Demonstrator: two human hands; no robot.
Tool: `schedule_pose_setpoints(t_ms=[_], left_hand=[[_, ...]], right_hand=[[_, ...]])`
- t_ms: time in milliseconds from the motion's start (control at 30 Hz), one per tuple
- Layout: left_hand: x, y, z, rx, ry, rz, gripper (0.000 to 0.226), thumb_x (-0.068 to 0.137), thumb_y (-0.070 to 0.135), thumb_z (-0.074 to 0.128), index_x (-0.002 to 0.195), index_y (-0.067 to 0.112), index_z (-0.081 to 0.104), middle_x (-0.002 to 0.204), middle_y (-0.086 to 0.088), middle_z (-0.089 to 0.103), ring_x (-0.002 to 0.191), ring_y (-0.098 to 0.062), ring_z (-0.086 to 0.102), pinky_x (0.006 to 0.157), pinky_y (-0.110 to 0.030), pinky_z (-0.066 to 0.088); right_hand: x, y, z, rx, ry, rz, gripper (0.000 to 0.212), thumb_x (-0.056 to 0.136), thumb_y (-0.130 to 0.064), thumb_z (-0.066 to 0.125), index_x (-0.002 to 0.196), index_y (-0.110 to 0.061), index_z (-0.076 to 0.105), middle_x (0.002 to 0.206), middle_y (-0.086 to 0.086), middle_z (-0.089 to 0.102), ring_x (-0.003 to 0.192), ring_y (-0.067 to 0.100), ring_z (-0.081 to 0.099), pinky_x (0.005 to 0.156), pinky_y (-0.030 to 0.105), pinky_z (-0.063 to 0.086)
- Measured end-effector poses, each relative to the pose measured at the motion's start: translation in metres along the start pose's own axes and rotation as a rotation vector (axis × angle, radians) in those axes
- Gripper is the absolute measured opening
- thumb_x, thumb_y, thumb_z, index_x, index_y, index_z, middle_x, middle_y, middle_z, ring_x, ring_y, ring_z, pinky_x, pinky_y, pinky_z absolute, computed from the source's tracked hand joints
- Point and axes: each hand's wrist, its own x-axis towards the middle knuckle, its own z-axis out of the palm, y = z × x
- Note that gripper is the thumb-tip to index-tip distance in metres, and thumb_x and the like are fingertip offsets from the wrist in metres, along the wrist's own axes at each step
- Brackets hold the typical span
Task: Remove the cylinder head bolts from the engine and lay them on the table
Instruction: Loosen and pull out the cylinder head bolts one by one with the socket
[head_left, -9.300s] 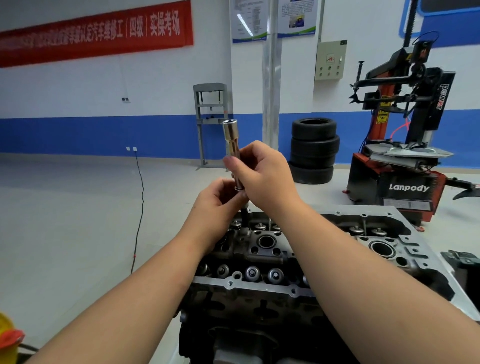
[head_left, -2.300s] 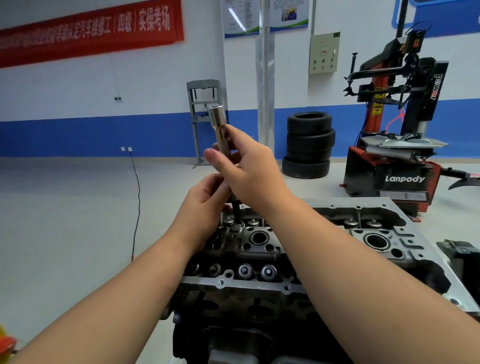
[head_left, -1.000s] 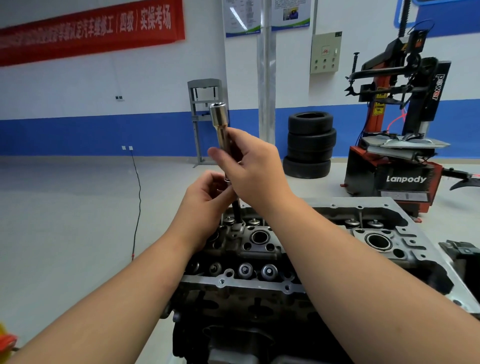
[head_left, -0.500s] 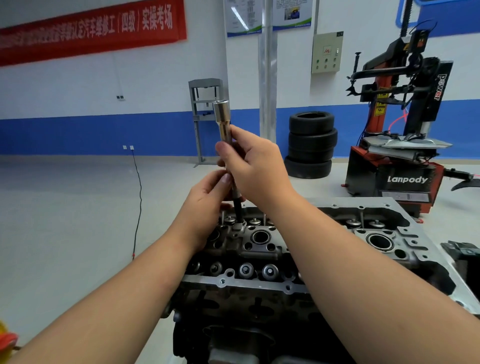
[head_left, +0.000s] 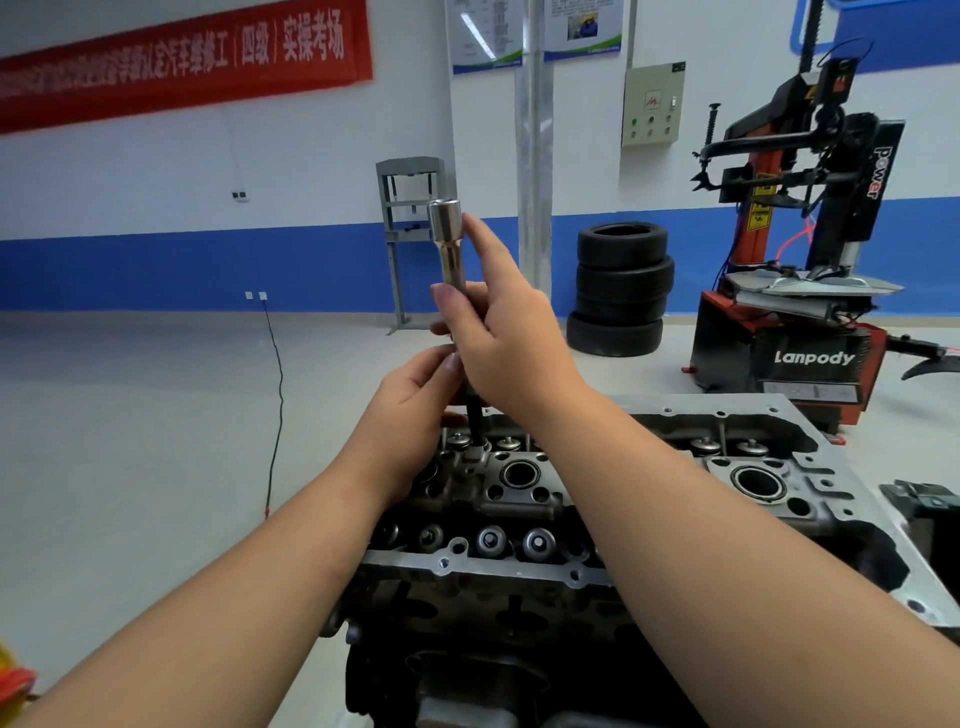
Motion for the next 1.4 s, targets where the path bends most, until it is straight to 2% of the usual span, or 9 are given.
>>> schedule_pose_setpoints(t_ms=[233,500,600,700,800,900,1100,1267,1400], left_hand=[[0.0011,-0.0022,0.0008,0.009,0.074,0.052,0.010,0.100,0.016,0.068,0.108,0.022,0.068,0.089,0.003,0.077,0.080,-0.010,0.072,0.066,-0.018,0.053],[0.0005,-0.0008,0.0012,0.015,0.068,0.030,0.016,0.106,0.023,0.058,0.113,0.014,0.070,0.094,0.001,0.078,0.087,-0.012,0.074,0.073,-0.027,0.058],[0.0005,-0.0019,0.0011,0.031,0.113,0.043,0.010,0.098,0.020,0.070,0.106,0.014,0.067,0.088,-0.004,0.075,0.078,-0.018,0.068,0.068,-0.030,0.054],[0.0008,-0.0023,0.0011,0.033,0.109,0.044,0.005,0.102,0.022,0.065,0.103,0.018,0.069,0.089,0.001,0.076,0.081,-0.013,0.070,0.069,-0.028,0.055],[0.0000,-0.0005,0.0022,-0.003,0.034,0.011,0.026,0.111,0.030,0.047,0.118,0.019,0.069,0.097,0.003,0.078,0.092,-0.012,0.074,0.073,-0.026,0.058],[0.0005,-0.0009,0.0007,0.065,0.080,0.043,0.021,0.108,0.029,0.055,0.114,0.017,0.071,0.096,0.003,0.078,0.091,-0.011,0.073,0.079,-0.030,0.057],[0.0019,-0.0024,0.0013,0.044,0.139,0.048,0.012,0.099,0.027,0.070,0.103,0.016,0.068,0.095,-0.014,0.074,0.087,-0.016,0.066,0.081,-0.039,0.052],[0.0018,-0.0023,0.0010,0.026,0.047,0.000,0.027,0.110,0.033,0.048,0.120,0.021,0.070,0.108,0.003,0.078,0.107,-0.018,0.072,0.094,-0.037,0.053],[0.0025,-0.0029,-0.0006,0.007,0.080,0.050,0.008,0.103,0.025,0.065,0.106,0.018,0.069,0.092,0.002,0.076,0.087,-0.011,0.069,0.079,-0.025,0.051]], right_hand=[[-0.0006,0.0038,0.0013,-0.112,0.073,-0.155,0.016,0.095,-0.020,0.067,0.108,-0.012,0.063,0.071,-0.006,0.056,0.068,0.017,0.058,0.067,0.038,0.050],[0.0014,0.0014,0.0009,-0.025,-0.052,0.022,0.052,0.103,-0.027,0.053,0.151,-0.023,0.035,0.093,0.002,0.072,0.088,0.019,0.069,0.083,0.042,0.056],[-0.0005,0.0014,0.0005,-0.110,0.058,-0.120,0.025,0.095,-0.025,0.068,0.115,-0.011,0.062,0.081,-0.004,0.064,0.073,0.015,0.061,0.072,0.034,0.052],[-0.0002,0.0014,-0.0005,-0.150,0.090,-0.158,0.019,0.095,-0.020,0.066,0.084,-0.006,0.061,0.065,0.002,0.056,0.064,0.021,0.052,0.063,0.038,0.045],[0.0019,-0.0014,-0.0023,-0.097,-0.008,-0.041,0.018,0.101,-0.026,0.056,0.114,-0.017,0.064,0.077,0.008,0.068,0.079,0.024,0.065,0.074,0.042,0.052],[0.0012,-0.0023,-0.0019,-0.063,-0.055,0.013,0.049,0.103,-0.029,0.052,0.151,-0.025,0.040,0.086,0.006,0.071,0.089,0.021,0.067,0.084,0.043,0.053],[-0.0005,0.0007,-0.0012,-0.082,0.062,-0.118,0.021,0.095,-0.021,0.068,0.112,-0.010,0.064,0.079,-0.003,0.065,0.072,0.018,0.063,0.073,0.042,0.053],[0.0015,-0.0009,-0.0010,-0.040,-0.003,-0.013,0.039,0.103,-0.020,0.052,0.141,-0.019,0.050,0.092,0.003,0.073,0.084,0.017,0.070,0.082,0.040,0.056],[0.0008,0.0003,-0.0007,-0.063,0.027,-0.084,0.037,0.097,-0.028,0.064,0.132,-0.017,0.056,0.085,-0.009,0.065,0.079,0.011,0.064,0.075,0.036,0.055]])
